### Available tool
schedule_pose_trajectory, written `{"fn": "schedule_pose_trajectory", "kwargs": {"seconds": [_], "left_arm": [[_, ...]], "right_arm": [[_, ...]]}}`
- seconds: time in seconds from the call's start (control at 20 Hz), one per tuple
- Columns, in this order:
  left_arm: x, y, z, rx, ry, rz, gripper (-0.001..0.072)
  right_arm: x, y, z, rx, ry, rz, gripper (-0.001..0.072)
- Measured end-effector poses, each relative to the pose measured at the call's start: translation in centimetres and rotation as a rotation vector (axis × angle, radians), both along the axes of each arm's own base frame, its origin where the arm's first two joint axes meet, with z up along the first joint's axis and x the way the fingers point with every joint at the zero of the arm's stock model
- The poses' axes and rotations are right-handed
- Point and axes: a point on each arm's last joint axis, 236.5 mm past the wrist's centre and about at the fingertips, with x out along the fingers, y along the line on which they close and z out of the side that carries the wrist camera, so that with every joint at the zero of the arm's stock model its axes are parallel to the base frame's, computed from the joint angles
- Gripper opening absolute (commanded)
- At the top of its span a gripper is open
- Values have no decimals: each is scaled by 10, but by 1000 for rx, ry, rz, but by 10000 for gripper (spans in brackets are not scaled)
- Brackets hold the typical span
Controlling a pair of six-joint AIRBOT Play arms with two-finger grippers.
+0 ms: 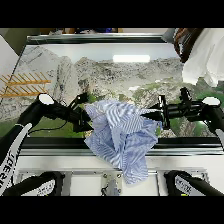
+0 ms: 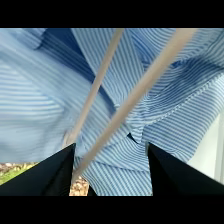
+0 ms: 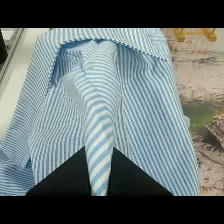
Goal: Fold the clothes and pants, and hang the long-sleeved shirts on hangers.
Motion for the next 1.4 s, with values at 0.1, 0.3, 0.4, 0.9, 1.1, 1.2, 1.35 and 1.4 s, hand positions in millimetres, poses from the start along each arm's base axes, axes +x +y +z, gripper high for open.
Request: {"fn": "schedule_pose_trajectory", "kwargs": {"seconds": [0.1,0.3,0.4,0.9,1.1,1.2,1.35,1.4], "left_arm": [[7,8,7,3,-4,59,455],[23,29,28,3,-41,191,455],[36,45,39,6,-53,306,455],[70,129,125,-78,-112,935,454],[55,130,127,-84,-37,1068,457],[42,117,111,-86,48,1100,458],[19,91,80,-76,184,1112,523],[12,81,70,-70,228,1110,720]], "right_arm": [[0,0,0,-1,4,0,19],[0,0,0,2,11,-2,18],[1,1,5,21,14,-10,18],[16,4,87,260,-38,-139,17],[13,3,117,318,-56,-187,17],[13,3,128,332,-59,-211,17],[13,0,148,383,-71,-246,17],[13,-1,153,397,-76,-256,17]]}}
